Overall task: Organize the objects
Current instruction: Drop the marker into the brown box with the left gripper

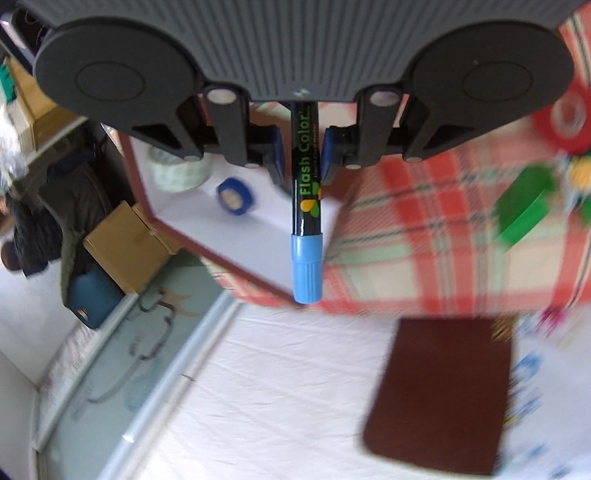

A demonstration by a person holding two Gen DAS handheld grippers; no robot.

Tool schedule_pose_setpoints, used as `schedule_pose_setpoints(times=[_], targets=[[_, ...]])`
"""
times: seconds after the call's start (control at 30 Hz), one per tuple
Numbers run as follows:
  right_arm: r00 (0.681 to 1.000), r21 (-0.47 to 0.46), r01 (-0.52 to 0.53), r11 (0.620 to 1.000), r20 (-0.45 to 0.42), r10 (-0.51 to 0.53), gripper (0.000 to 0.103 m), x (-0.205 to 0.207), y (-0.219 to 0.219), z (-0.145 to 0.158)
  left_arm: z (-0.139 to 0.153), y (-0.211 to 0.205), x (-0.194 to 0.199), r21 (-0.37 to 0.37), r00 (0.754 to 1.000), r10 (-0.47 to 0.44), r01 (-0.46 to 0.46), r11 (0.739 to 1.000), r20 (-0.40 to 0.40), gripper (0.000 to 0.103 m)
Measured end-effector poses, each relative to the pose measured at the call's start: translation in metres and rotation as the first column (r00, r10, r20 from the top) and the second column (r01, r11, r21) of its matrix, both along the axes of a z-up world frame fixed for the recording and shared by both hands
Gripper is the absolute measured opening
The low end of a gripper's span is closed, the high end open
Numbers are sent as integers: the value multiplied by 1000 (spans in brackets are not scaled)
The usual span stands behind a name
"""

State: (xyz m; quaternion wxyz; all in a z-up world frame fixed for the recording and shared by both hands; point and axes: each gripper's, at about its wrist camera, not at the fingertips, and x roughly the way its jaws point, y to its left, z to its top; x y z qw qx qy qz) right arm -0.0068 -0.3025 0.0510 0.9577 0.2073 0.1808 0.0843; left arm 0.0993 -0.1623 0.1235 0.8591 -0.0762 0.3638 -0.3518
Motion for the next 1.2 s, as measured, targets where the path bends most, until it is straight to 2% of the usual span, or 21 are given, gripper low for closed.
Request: schedule_pose_setpoints(times=[0.13,0.33,0.37,0.4,0.47,0.5,0.63,0.83,1.0,1.1,1.2], targets=[[996,21,87,996,26,-88,15,7,-33,11,7,-44,11,29,998,-63,62,998,32,22],[983,36,180,983,19,-181,17,26,-69,9,-1,-92,30,100,993,-102,96,990,52,22],[983,35,185,982,13,-185,24,31,-74,5,-3,-98,32,123,993,-98,89,988,63,23],[981,29,196,980,6,-196,26,36,-77,2,-5,-103,32,150,993,-92,80,985,76,25],[973,-3,230,973,-4,-230,48,45,-80,-4,-11,-108,34,197,993,-83,64,978,90,26],[969,-26,245,969,2,-245,48,45,-80,-6,-14,-107,35,206,993,-77,57,977,86,26],[966,-64,257,964,51,-254,48,32,-70,-8,-15,-92,30,194,994,-70,53,980,84,32],[962,-169,259,951,131,-239,48,8,-39,-7,-13,-63,3,174,990,-61,38,984,129,33],[967,-272,232,934,166,-191,56,-9,-7,-10,-16,-22,-18,140,988,-6,-16,990,155,38],[980,-301,178,937,139,-142,56,-14,11,-17,-24,10,-21,124,991,43,-59,991,127,38],[995,-314,94,945,71,-75,56,-11,28,-26,-41,47,-23,129,990,111,-121,984,83,38]])
